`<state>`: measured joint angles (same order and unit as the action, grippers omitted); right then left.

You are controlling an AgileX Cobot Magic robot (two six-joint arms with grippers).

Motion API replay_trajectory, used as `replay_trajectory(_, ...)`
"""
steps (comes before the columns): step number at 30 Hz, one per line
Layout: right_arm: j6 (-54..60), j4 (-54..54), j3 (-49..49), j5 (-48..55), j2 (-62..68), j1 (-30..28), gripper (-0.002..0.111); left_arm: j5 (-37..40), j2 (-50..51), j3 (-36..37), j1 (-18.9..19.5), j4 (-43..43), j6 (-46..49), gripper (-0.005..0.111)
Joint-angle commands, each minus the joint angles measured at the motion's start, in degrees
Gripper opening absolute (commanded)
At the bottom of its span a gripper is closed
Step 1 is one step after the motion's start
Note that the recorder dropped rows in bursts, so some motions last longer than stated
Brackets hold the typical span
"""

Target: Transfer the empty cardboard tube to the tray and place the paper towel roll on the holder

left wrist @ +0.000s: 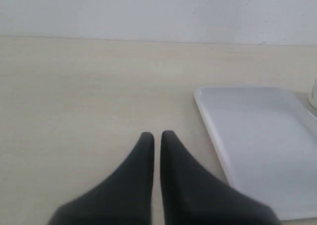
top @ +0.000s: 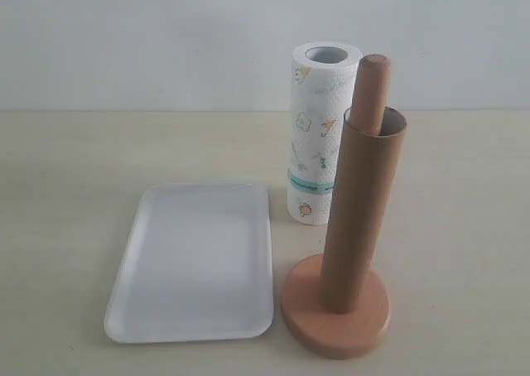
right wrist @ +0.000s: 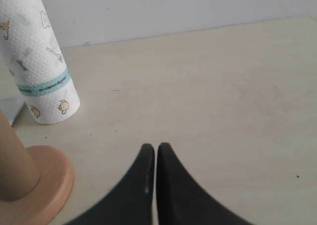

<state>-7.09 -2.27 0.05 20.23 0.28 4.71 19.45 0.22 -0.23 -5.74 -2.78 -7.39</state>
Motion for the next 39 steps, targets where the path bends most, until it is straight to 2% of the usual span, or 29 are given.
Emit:
replay_trajectory(1,0.07,0.04,-0.05,-0.20,-0.28,-0.20,0.001,-0.17,-0.22,0.23,0.13,-0.07,0.18,0.004)
replay_trajectory(8,0.07,0.04,-0.05,-0.20,-0.28,-0.20,0.001,-1.03,-0.22,0.23,0.13,-0.18,2.86,0.004)
replay_trajectory(12,0.07,0.04,-0.05,-0.20,-0.28,-0.20,0.001,-8.32,-0.22,0.23,0.13,-0.18,4.44,0.004)
replay_trajectory(14,0.07,0.04,-0.05,-0.20,-0.28,-0.20,0.001,-15.21,-0.22,0.23,0.13,0.29,4.44,0.004)
replay_trajectory(15,0.07,0.04,-0.05,-0.20,-0.28,-0.20,0.001,-23.88,-0.22,0.23,0.13,1.98,4.44,0.004)
replay_trajectory(20,0.07,0.04,-0.05,-0.20,-0.28,-0.20,0.001,-47.75,-0.22,0.23,0.13,2.11,3.42,0.004)
replay_trajectory(24,0.07,0.04,-0.05,-0.20,-0.28,-0.20,0.001,-65.62,-0.22,0.23,0.13,1.23,-22.50,0.004)
replay_trajectory(26,0.07,0.04,-0.05,-0.20,-0.28,-0.20,0.001,-61.57,-0.22,-3.23,0.13,-11.26,-32.66,0.004)
replay_trajectory(28,0.07,0.04,-0.05,-0.20,-0.28,-0.20,0.001,-58.36,1.25,-10.00,0.13,-32.66,-46.34,0.004)
replay_trajectory(30,0.07,0.04,-0.05,-0.20,-0.28,-0.20,0.001,-58.39,6.46,-15.62,0.13,-46.37,-60.80,0.004)
replay_trajectory(35,0.07,0.04,-0.05,-0.20,-0.28,-0.20,0.001,-58.75,17.55,-23.24,0.13,-72.34,-83.28,0.004)
replay_trajectory(37,0.07,0.04,-0.05,-0.20,-0.28,-0.20,0.001,-59.67,22.36,-24.11,0.13,-78.49,-89.48,0.004)
replay_trajectory(39,0.07,0.04,-0.05,-0.20,-0.28,-0.20,0.001,-60.36,27.49,-24.22,0.13,-82.77,-91.54,0.004)
